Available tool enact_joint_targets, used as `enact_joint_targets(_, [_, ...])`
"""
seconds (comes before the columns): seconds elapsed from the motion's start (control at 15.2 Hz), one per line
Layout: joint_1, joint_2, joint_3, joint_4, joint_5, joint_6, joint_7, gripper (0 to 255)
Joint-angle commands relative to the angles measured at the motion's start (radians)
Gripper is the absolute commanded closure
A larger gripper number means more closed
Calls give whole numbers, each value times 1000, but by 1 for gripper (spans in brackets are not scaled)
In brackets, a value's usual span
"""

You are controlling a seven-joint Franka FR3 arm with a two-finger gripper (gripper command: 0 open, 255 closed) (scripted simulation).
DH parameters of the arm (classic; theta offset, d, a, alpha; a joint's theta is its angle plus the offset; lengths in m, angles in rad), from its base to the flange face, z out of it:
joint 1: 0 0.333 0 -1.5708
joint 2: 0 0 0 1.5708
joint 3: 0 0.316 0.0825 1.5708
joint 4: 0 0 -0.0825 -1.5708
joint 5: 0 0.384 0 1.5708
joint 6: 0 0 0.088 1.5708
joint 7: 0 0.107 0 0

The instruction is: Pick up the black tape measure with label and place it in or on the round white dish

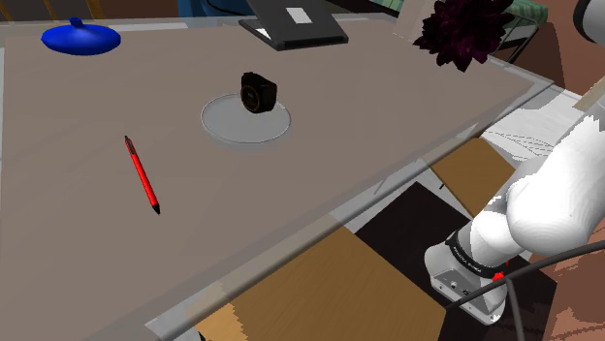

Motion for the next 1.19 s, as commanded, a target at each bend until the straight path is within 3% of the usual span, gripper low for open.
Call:
enact_joint_targets(0.0, [0, -3, 0, 2, -1, -1, 1, 255])
enact_joint_targets(0.46, [0, 0, 1, 8, -2, -3, 2, 255])
enact_joint_targets(0.53, [0, 0, 1, 8, -2, -3, 2, 0])
enact_joint_targets(1.12, [4, 38, -9, -236, -11, 201, 147, 0])
